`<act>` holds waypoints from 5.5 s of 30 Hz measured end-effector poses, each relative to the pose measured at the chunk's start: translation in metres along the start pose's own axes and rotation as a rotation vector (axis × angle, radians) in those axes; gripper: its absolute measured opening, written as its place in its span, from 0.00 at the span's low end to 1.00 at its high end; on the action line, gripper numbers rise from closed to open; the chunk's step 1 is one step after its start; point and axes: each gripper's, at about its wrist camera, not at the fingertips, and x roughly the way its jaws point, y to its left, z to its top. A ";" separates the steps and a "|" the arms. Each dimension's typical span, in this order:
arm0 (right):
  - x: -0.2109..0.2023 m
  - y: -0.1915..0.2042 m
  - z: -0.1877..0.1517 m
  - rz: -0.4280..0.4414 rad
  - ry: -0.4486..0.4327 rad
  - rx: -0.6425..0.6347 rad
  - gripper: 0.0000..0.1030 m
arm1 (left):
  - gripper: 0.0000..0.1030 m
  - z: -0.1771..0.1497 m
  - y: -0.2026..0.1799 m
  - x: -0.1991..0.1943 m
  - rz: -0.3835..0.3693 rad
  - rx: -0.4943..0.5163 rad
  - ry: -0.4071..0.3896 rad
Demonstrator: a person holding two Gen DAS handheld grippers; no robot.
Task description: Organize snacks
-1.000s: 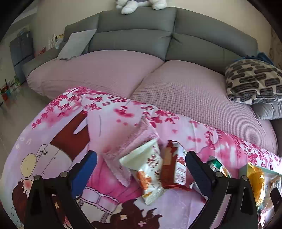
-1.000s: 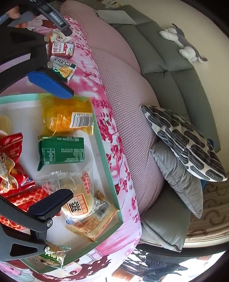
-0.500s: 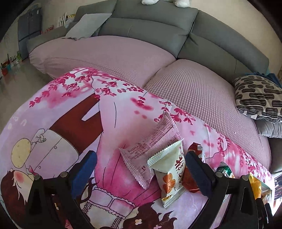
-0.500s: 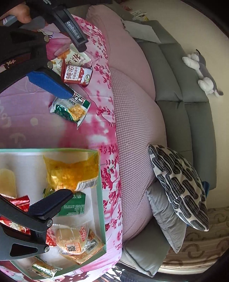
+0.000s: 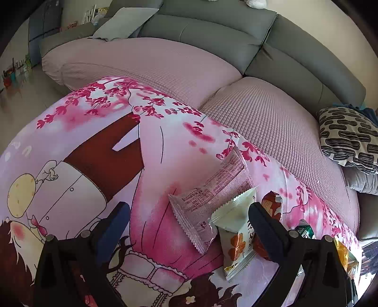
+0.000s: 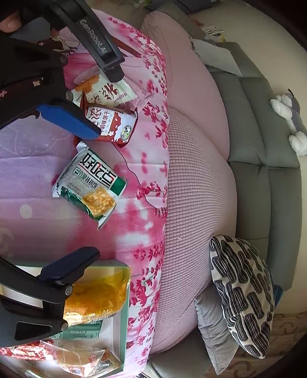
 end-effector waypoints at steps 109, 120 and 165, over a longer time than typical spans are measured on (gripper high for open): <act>-0.111 -0.231 -0.021 -0.470 -0.105 0.572 0.51 | 0.18 -0.074 -0.180 -0.096 -0.832 0.359 0.076; -0.100 -0.261 -0.039 -0.516 -0.026 0.660 0.51 | 0.18 -0.105 -0.219 -0.068 -0.851 0.409 0.219; -0.086 -0.239 -0.027 -0.424 0.016 0.614 0.83 | 0.74 -0.090 -0.204 -0.065 -0.313 0.565 -0.003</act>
